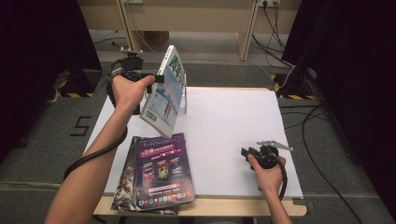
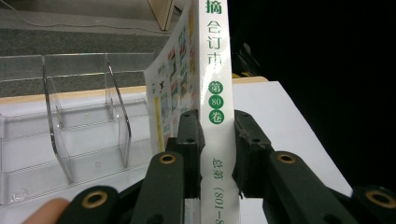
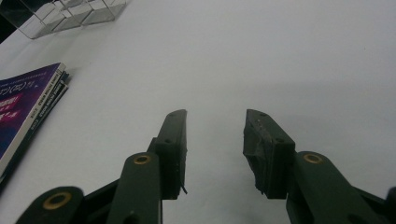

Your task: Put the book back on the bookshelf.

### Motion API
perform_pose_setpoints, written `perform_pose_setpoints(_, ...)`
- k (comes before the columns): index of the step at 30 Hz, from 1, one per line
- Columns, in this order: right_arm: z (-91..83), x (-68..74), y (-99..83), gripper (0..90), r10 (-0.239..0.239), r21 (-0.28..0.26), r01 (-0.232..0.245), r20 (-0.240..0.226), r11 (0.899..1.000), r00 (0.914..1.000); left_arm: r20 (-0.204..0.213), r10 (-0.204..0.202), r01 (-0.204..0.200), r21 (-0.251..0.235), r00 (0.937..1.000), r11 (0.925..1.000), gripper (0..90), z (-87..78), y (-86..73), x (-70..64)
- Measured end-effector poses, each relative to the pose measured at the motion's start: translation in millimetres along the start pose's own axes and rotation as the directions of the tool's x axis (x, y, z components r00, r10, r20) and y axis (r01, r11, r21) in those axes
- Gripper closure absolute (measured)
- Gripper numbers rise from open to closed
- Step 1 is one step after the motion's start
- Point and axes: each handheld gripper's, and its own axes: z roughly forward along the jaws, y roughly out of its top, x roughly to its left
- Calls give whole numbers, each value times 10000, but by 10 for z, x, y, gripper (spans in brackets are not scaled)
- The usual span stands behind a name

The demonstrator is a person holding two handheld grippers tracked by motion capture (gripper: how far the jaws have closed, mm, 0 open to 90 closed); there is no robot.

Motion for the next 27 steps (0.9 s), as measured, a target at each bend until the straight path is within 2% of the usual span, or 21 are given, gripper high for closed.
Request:
perform_pose_setpoints(2, 2, 4, -5, 599, 120, 52, -120, 11, 9999, 9999, -188, 38, -36, 123, 9998, 9999, 741, 65, 12, 5)
perform_pose_setpoints(7, 10, -18, -7, 599, 76, 70, -77, 36, 9999, 10000, -543, 33, -11, 394, 9985, 9992, 740, 158, 48, 37)
perform_pose_setpoints(11, 14, -11, -6, 599, 89, 93, -89, 13, 9999, 10000, -641, 45, -15, 471, 9979, 9989, 740, 216, 69, 36)
perform_pose_setpoints(13, 14, -19, -4, 599, -77, 63, 77, 50, 10000, 10000, -713, 70, -32, 544, 9974, 9985, 740, 271, 89, 29)
perform_pose_setpoints(15, 15, -9, -8, 599, 76, 91, -76, 22, 9999, 10000, -822, 96, -50, 565, 9966, 9984, 740, 312, 106, 25)
perform_pose_setpoints(27, 28, -31, -24, 599, -30, 149, 30, 32, 9999, 10000, -965, -290, 308, 180, 9949, 9994, 740, 518, 161, 5)
